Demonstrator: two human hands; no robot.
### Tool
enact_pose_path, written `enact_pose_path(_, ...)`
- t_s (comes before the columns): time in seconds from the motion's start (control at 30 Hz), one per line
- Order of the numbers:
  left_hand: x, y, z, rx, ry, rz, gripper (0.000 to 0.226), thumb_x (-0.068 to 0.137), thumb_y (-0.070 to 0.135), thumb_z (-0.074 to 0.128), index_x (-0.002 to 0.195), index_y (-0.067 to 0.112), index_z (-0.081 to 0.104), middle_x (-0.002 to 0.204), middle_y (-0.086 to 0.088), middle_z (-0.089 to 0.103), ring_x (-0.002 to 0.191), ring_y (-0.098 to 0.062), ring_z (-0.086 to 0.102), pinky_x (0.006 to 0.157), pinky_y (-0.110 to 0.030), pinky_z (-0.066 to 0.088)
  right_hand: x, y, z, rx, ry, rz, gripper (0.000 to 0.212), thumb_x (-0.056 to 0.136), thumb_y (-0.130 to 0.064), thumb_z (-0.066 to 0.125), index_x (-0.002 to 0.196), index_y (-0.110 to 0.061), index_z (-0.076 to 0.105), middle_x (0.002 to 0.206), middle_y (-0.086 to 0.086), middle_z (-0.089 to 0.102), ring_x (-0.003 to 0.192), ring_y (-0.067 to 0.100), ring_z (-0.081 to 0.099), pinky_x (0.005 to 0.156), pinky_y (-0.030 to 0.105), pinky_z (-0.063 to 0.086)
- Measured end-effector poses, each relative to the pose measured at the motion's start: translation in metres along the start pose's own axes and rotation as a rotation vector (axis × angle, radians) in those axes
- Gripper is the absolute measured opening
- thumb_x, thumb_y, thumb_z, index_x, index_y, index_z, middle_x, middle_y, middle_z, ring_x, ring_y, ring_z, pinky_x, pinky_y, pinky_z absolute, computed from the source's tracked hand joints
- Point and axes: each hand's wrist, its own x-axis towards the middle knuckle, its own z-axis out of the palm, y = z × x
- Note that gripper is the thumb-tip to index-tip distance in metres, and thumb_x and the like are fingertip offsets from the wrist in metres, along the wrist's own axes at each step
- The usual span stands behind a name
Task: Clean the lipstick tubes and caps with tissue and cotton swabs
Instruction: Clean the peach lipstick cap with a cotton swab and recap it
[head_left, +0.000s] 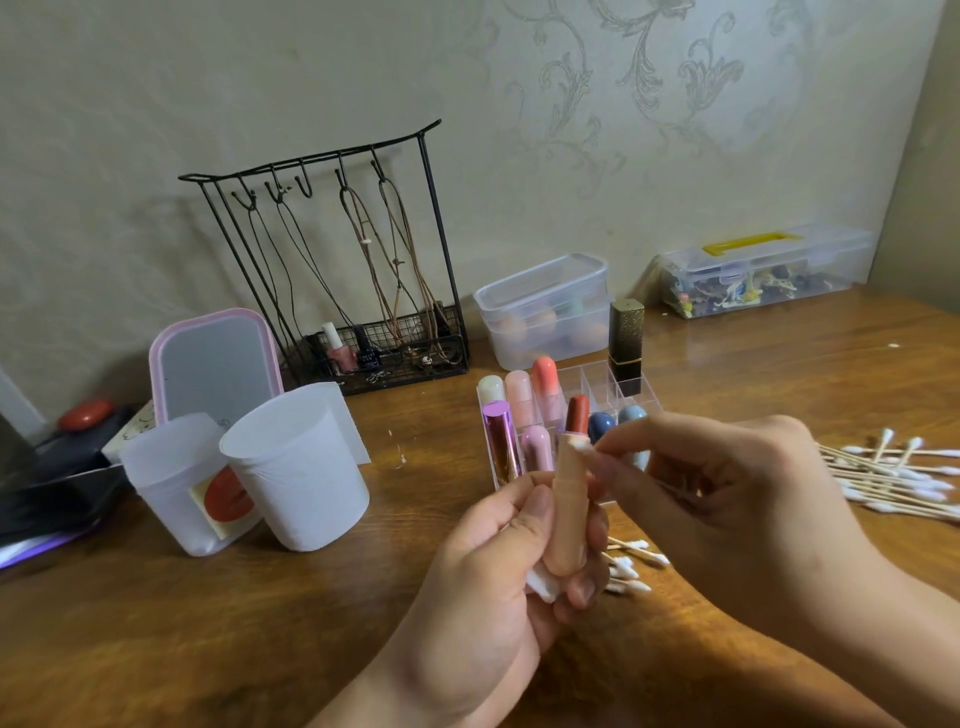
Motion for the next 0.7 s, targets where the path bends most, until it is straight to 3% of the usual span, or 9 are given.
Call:
enact_pose_path(0.27,0.0014,-0.0009,-0.0007,0.000,-0.008,-0.005,0.027,0.084,0.020,0.052,0.079,0.006,0.074,0.070,-0.015,0.059,0.047,-0.017,0.047,0.047,-0.025,0.032,-0.0013,0.0005,0.0020,-0.003,-0.016,0.003,0.026,0.088,-0.050,0.059,0.078,-0.029,0.071,0.044,-0.012,0.042,0.038,0.013,0.039,0.039,0.028,0.041)
enact_pose_path(0.4,0.0011,-0.0014,-0.0031,0.007,-0.051,-0.015,0.032,0.090,0.021,0.047,0.085,0.009,0.076,0.072,-0.013,0.059,0.050,-0.016,0.046,0.049,-0.024,0.030,0.0003,0.0022,0.0007,-0.010,0.017,0.013,0.018,0.086,-0.043,0.064,0.080,-0.028,0.073,0.049,-0.026,0.037,0.039,0.000,0.036,0.041,0.022,0.040)
enact_pose_path(0.7,0.0017,0.0005,-0.0038,-0.188,-0.099,-0.070,0.029,0.090,0.019,0.055,0.114,0.002,0.058,0.077,-0.017,0.056,0.054,-0.019,0.048,0.048,-0.025,0.035,-0.0004,0.0019,0.0006,-0.027,0.015,-0.014,0.022,0.088,-0.045,0.059,0.079,-0.028,0.072,0.046,-0.018,0.038,0.037,0.007,0.036,0.039,0.025,0.041)
